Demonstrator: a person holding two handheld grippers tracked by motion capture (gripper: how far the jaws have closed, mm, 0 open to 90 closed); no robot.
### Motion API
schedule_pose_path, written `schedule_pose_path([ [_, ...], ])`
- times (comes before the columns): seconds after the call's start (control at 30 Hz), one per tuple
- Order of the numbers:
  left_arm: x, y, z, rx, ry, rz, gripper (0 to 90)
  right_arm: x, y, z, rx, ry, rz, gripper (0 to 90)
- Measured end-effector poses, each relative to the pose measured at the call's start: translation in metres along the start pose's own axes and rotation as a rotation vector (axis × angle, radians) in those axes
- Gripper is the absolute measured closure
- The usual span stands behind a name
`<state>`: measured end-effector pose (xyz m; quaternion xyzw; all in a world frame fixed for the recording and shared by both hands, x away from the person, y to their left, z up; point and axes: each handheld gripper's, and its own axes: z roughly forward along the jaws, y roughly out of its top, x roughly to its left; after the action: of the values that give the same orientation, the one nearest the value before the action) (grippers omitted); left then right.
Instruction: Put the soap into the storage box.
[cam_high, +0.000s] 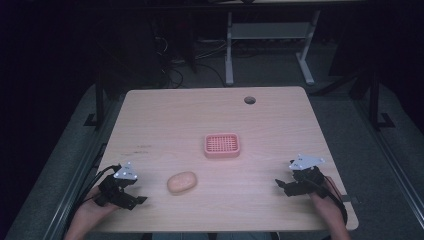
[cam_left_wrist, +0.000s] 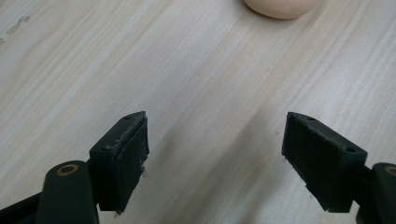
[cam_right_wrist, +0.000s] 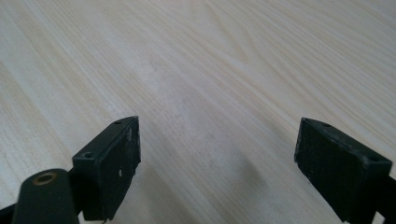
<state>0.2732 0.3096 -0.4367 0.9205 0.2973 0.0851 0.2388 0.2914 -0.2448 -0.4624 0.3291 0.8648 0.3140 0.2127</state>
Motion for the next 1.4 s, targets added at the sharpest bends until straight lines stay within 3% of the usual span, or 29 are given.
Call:
schedule_pose_path([
  [0.33,-0.005,0.004,0.001,0.004,-0.006,0.02,22.2,0.003,0.002,-0.001,-0.002,0.005,-0.01,13.8],
  [0.47,-0.008,0.007,-0.001,-0.015,-0.003,0.02,21.9,0.003,0.001,-0.001,0.002,0.002,-0.007,13.8],
  [0.63,-0.009,0.011,0.001,0.0,-0.01,0.027,21.5,0.003,0.001,-0.002,0.0,0.001,-0.003,13.8],
  [1.4,-0.017,0.047,0.007,0.044,-0.018,0.12,20.6,0.006,0.002,-0.003,-0.012,0.007,-0.007,13.8],
])
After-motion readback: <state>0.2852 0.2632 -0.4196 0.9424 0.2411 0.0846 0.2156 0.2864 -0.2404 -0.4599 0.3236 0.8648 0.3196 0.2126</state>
